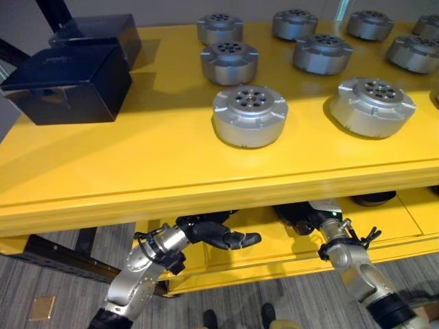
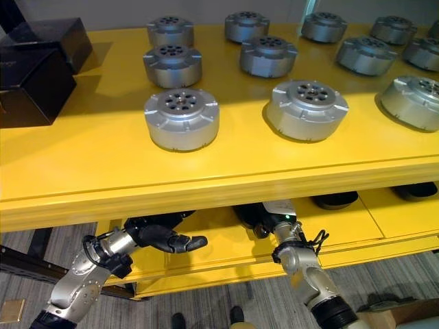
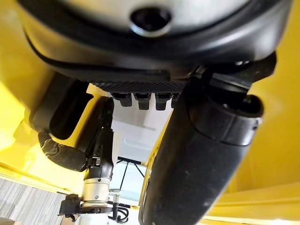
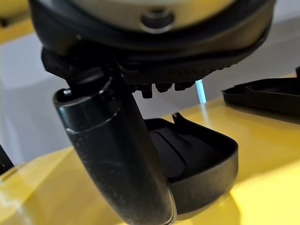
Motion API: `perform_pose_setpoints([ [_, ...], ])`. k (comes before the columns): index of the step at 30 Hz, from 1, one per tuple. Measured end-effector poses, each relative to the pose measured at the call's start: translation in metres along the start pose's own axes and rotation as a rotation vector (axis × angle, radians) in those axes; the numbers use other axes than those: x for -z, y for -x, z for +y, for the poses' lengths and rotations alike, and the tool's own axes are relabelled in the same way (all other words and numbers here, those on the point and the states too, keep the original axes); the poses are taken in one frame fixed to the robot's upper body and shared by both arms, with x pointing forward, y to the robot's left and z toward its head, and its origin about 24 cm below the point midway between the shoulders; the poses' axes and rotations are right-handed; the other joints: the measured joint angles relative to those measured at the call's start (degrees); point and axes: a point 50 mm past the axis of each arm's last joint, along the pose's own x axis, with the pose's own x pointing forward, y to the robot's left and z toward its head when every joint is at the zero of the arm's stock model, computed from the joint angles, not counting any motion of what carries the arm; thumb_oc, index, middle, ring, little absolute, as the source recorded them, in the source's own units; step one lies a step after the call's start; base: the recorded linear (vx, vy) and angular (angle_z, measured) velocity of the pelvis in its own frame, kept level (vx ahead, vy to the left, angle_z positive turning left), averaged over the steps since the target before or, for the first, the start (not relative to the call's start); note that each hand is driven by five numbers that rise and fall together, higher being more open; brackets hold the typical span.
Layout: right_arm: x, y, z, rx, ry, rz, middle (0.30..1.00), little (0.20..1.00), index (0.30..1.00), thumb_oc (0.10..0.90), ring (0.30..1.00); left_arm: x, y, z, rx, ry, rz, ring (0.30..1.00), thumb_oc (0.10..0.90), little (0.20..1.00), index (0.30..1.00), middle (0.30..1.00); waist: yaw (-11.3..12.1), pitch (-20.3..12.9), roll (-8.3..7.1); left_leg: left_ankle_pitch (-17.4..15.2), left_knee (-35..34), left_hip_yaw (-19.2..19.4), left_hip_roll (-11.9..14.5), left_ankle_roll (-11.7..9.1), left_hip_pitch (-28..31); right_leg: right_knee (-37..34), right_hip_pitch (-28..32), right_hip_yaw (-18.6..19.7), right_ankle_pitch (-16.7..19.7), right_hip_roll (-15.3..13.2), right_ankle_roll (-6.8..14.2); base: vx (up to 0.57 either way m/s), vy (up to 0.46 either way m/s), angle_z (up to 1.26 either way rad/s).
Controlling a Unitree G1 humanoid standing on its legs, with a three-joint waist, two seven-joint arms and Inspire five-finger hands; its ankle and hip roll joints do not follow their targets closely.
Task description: Move parts from the plastic box to the shelf.
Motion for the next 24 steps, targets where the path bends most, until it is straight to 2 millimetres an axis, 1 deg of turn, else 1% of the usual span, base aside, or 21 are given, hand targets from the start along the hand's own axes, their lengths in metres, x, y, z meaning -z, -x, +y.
perform_pose_setpoints([
  [4, -0.002, 0.0, -0.001, 0.008, -0.002, -0.027, 1.0, 1.0, 1.0, 0.9, 1.0, 0.0, 0.0, 0.0, 0.0, 0.0, -0.001, 1.0, 0.9, 1.0, 1.0, 1.0, 0.0, 0.0, 0.66, 0.0, 0.0, -0.1, 0.0, 0.0, 0.0, 0.0, 0.0, 0.0, 0.0, 0.0, 0.0, 0.0, 0.0, 0.0],
  [8, -0.001, 0.0, -0.002, 0.008, 0.004, -0.022, 1.0, 1.0, 1.0, 0.9, 1.0, 0.0, 0.0, 0.0, 0.0, -0.002, -0.005, 1.0, 0.9, 1.0, 1.0, 1.0, 0.0, 0.0, 0.72, 0.0, 0.0, -0.1, 0.0, 0.0, 0.0, 0.0, 0.0, -0.1, 0.0, 0.0, 0.0, 0.0, 0.0, 0.0],
  [15, -0.001, 0.001, -0.003, 0.004, -0.07, -0.036, 1.0, 1.0, 1.0, 0.9, 1.0, -0.001, 0.0, 0.0, -0.004, -0.006, -0.011, 1.0, 0.9, 1.0, 1.0, 1.0, -0.2, 0.0, 0.72, 0.0, 0.0, -0.1, 0.0, 0.0, 0.0, 0.0, 0.0, 0.0, 0.0, 0.0, 0.0, 0.0, -0.009, 0.0],
  [17, -0.001, 0.007, -0.006, 0.017, -0.106, -0.048, 1.0, 1.0, 1.0, 0.9, 1.0, -0.001, 0.001, 0.0, -0.008, -0.004, -0.012, 1.0, 0.9, 1.0, 1.0, 1.0, -0.1, 0.0, 0.75, 0.0, 0.0, -0.1, 0.0, 0.0, 0.0, 0.0, 0.0, 0.0, 0.0, 0.0, 0.0, 0.01, -0.035, 0.0],
  [20, -0.005, 0.011, -0.008, 0.02, -0.127, -0.085, 1.0, 1.0, 1.0, 0.9, 1.0, 0.0, 0.004, 0.0, -0.018, 0.0, -0.008, 1.0, 0.9, 1.0, 1.0, 1.0, -0.3, 0.0, 0.75, 0.0, 0.0, 0.0, 0.0, 0.0, 0.0, 0.0, 0.0, 0.0, 0.0, 0.0, 0.0, 0.0, -0.024, -0.01],
  [22, -0.011, 0.014, -0.009, -0.002, -0.154, -0.159, 1.0, 1.0, 1.0, 0.9, 1.0, 0.002, 0.006, -0.001, -0.022, 0.006, -0.004, 1.0, 0.9, 1.0, 1.0, 1.0, -0.6, 0.0, 0.75, 0.0, 0.0, 0.0, 0.1, 0.0, 0.0, 0.0, 0.0, 0.1, 0.0, 0.0, 0.0, -0.01, -0.078, -0.01],
  [24, -0.013, 0.015, -0.01, -0.017, -0.183, -0.187, 1.0, 1.0, 1.0, 0.9, 1.0, 0.002, 0.007, -0.001, -0.022, 0.006, -0.004, 1.0, 0.9, 1.0, 1.0, 1.0, -0.6, 0.0, 0.75, 0.0, 0.0, 0.0, 0.1, 0.0, 0.0, 0.0, 0.0, 0.1, 0.0, 0.1, 0.0, -0.01, -0.065, 0.0],
])
